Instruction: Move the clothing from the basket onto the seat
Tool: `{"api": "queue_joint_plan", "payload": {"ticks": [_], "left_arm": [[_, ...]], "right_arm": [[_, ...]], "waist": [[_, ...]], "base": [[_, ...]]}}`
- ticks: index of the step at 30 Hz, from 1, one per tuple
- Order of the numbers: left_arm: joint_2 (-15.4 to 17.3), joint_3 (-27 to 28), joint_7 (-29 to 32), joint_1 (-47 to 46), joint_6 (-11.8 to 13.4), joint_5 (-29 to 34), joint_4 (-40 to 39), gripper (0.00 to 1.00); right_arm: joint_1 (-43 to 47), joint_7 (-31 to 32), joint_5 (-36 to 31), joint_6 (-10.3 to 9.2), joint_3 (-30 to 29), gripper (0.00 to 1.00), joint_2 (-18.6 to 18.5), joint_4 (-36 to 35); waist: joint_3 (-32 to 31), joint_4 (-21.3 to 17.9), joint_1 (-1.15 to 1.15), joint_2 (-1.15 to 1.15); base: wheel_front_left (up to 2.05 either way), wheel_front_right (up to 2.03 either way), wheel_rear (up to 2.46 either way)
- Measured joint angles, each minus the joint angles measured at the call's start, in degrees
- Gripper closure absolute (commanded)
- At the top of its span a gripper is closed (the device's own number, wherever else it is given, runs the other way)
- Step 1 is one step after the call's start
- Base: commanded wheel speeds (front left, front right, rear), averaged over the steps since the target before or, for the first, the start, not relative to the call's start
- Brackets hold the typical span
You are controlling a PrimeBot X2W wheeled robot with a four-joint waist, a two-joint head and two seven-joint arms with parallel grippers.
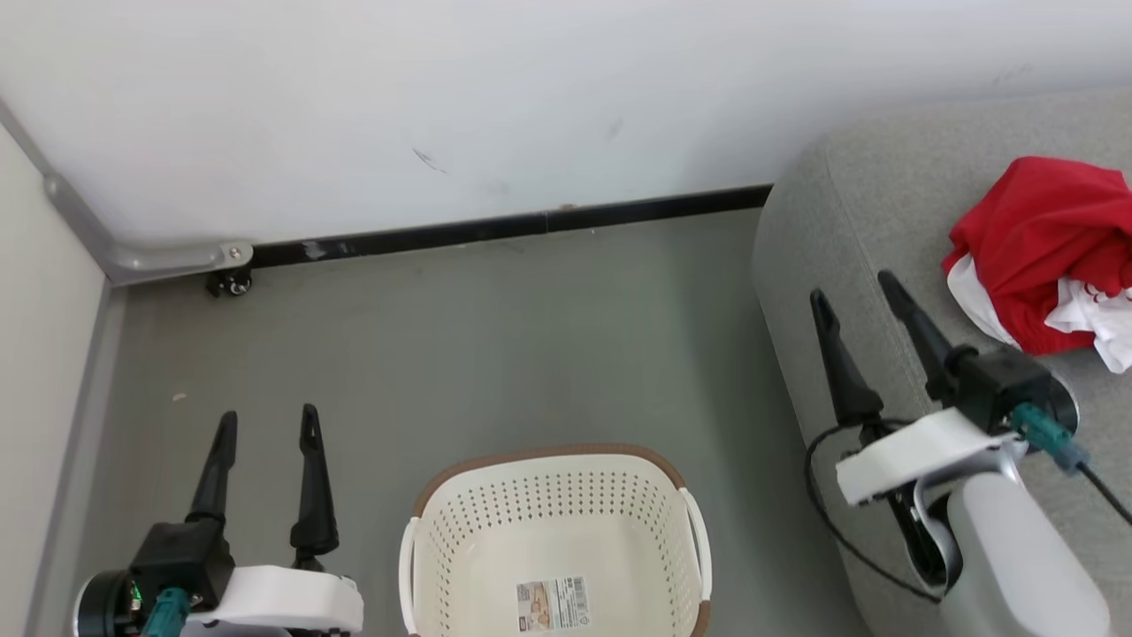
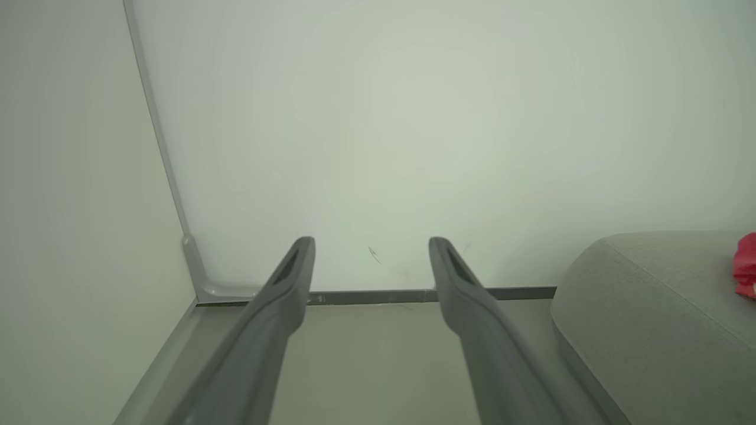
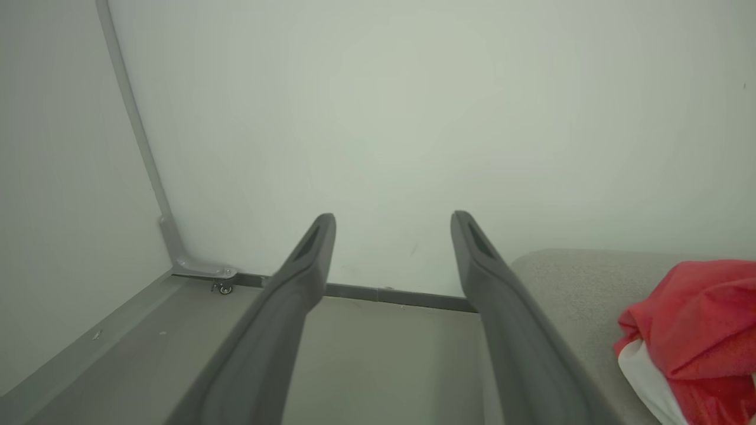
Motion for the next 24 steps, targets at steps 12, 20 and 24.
{"api": "queue_joint_plan", "payload": {"ticks": [12,20,24], "left_arm": [[-1.03,-2.26,0.0,2.82,-1.37,0.01,2.35,0.0],[-1.62,-2.88,0.0,3.53,-1.52,0.01,3.21,0.0],[-1.63,-3.07,0.0,4.39,-1.9,0.01,3.55,0.0]], "right_arm": [[9.9,0.0,-3.15,0.0,-6.16,0.0,2.67,-4.66],[15.16,0.0,-4.13,0.0,-7.97,0.0,4.41,-6.97],[17.23,0.0,-4.19,0.0,-8.87,0.0,4.78,-8.36]], "waist": [[-4.3,1.88,0.0,0.0],[-6.28,2.96,0.0,0.0],[-6.96,3.42,0.0,0.0]], "base": [[0.0,0.0,0.0],[0.0,0.0,0.0],[0.0,0.0,0.0]]}}
